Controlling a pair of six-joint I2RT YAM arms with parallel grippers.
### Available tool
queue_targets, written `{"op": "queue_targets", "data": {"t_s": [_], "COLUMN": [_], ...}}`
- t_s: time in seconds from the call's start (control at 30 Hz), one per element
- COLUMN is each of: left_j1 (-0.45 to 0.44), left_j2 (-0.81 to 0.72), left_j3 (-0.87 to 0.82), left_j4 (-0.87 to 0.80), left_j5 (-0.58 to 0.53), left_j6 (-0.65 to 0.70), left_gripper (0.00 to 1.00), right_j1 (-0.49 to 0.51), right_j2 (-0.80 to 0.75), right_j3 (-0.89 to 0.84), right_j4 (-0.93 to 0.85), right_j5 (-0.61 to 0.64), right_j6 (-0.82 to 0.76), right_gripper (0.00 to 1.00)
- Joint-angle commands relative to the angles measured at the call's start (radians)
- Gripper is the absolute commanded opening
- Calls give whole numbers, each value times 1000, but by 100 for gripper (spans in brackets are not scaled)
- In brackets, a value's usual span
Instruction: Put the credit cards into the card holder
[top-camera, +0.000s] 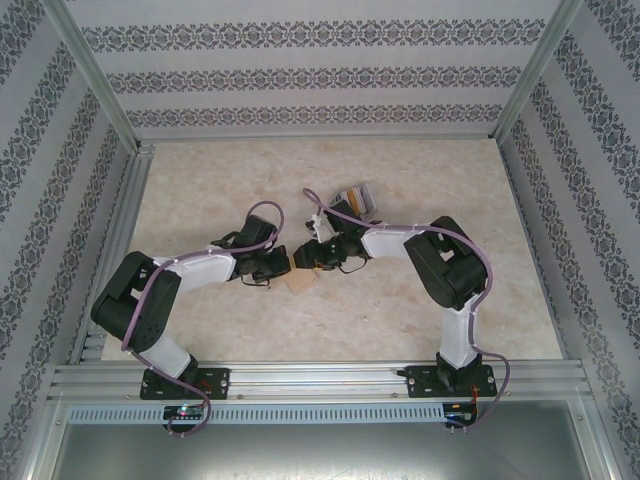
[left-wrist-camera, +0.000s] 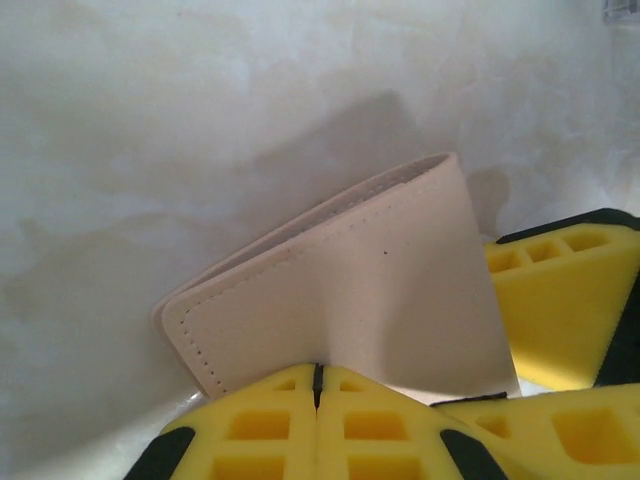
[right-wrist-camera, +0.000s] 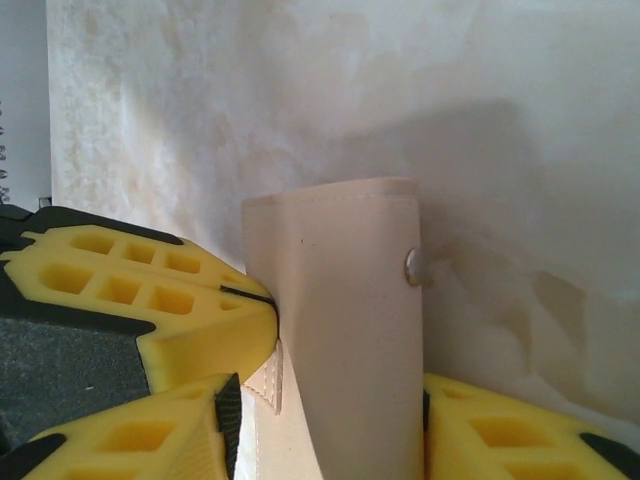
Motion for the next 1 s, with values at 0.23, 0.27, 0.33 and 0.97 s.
{"op": "queue_targets", "data": {"t_s": [0.23, 0.27, 0.33, 0.97], "left_j1": [5, 5, 6, 113], "left_j2": [-14, -34, -85, -192], "left_j3": [-54, -44, -5, 39], "left_j4": [-187, -204, -262, -220], "left_j5": [-85, -97, -138, -104], "left_j6": [-20, -16, -3, 71], "left_gripper": [9, 14, 26, 32], "right_j1": [9, 0, -18, 108], "right_j2": [-26, -41, -85, -458], "right_j3": [-20, -28, -42, 181], "right_j4": [34, 33, 1, -830], "right_j5": [-17, -9, 42, 1129], "right_j6": [7, 2, -26, -378], "right_gripper": [14, 13, 12, 16]}}
